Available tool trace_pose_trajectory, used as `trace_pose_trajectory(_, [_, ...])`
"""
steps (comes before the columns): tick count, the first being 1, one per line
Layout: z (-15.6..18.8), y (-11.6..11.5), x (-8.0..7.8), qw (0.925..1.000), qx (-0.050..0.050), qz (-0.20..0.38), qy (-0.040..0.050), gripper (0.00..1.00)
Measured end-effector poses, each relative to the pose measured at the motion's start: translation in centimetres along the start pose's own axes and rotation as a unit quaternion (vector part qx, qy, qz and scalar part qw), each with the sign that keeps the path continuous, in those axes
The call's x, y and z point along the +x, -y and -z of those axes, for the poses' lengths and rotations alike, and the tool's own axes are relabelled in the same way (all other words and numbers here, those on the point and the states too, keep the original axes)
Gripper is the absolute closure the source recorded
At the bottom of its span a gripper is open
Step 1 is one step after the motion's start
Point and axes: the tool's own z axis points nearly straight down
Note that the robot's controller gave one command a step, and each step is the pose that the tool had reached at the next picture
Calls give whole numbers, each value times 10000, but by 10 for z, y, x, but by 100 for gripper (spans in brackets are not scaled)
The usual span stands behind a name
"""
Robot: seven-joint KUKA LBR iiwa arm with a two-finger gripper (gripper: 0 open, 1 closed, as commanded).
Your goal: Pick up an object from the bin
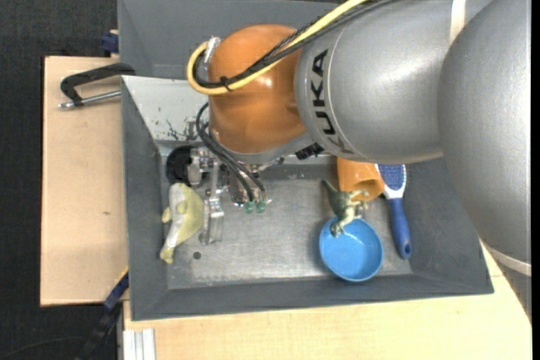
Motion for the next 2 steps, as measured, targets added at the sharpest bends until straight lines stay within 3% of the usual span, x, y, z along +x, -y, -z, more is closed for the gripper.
trace_pose_trajectory(1, [-111,-13,9,10000,-10,15,47,0])
trace_pose_trajectory(2, [-104,-14,4,9999,-34,8,113,100])
